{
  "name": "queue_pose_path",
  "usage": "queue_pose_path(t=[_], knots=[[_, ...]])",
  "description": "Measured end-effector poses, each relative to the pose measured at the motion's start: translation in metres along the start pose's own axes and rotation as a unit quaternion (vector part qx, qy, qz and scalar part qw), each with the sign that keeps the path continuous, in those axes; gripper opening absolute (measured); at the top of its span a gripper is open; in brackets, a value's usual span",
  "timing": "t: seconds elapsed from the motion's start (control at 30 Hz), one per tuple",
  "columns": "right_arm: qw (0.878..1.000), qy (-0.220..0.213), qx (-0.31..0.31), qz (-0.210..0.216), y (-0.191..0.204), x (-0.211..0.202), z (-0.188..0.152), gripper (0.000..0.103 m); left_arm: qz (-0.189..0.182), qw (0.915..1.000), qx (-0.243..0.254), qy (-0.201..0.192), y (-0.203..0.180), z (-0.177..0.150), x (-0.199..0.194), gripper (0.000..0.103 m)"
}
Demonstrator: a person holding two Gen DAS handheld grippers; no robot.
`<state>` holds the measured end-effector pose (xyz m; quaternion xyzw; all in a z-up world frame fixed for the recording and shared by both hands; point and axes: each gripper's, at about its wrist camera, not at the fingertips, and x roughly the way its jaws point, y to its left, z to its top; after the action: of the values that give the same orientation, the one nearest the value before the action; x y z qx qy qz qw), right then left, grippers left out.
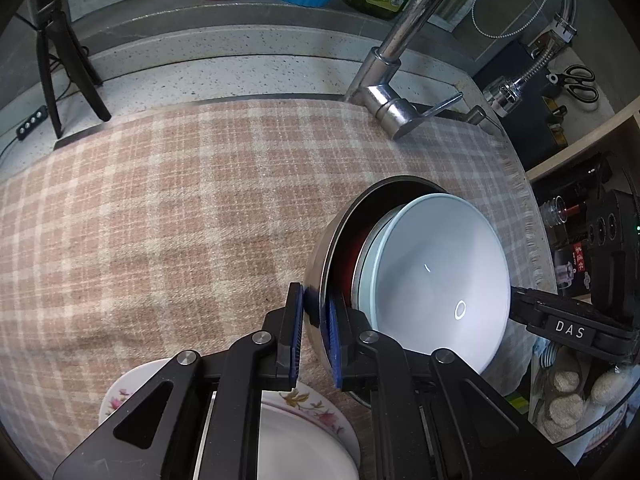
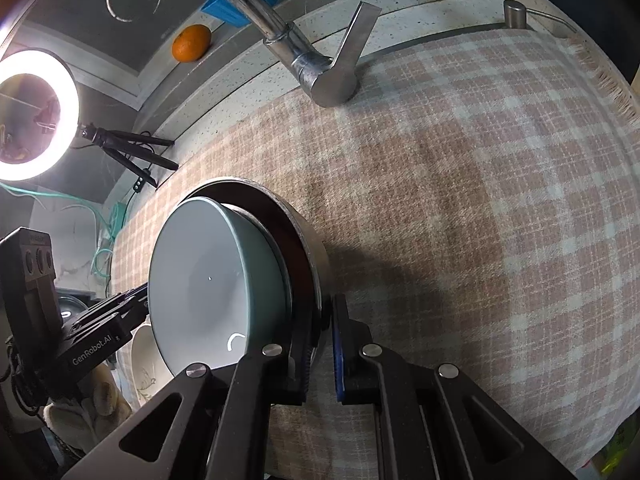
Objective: Organize plates and bowls
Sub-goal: 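Lift the nested bowl stack with both grippers over the plate stack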
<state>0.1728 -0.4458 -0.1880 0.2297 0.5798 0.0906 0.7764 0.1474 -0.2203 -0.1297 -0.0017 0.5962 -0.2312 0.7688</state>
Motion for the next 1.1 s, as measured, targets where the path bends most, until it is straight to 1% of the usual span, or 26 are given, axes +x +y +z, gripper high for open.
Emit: queue_pose_path(t=[0.27, 0.57, 0.77, 1.1], knots=[[1.0, -0.007, -0.002, 0.0, 0.011, -0.008, 0.001, 0.008, 0.0, 0.9999, -0.003, -0.01, 0.0, -0.003, -0.014, 0.009], [0.999, -0.021, -0.024, 0.003, 0.034, -0.032, -0.005, 0.008, -0.009, 0.9995, -0.007, -0.03, 0.006, -0.012, -0.048, 0.009], [0.999, -0.026, -0.042, 0.005, 0.056, -0.042, -0.016, 0.008, -0.005, 0.9991, -0.011, -0.041, 0.014, -0.024, -0.067, 0.009], [0.998, -0.025, -0.056, 0.013, 0.082, -0.047, -0.04, 0.008, -0.001, 0.9985, -0.021, -0.051, 0.028, -0.047, -0.089, 0.009]])
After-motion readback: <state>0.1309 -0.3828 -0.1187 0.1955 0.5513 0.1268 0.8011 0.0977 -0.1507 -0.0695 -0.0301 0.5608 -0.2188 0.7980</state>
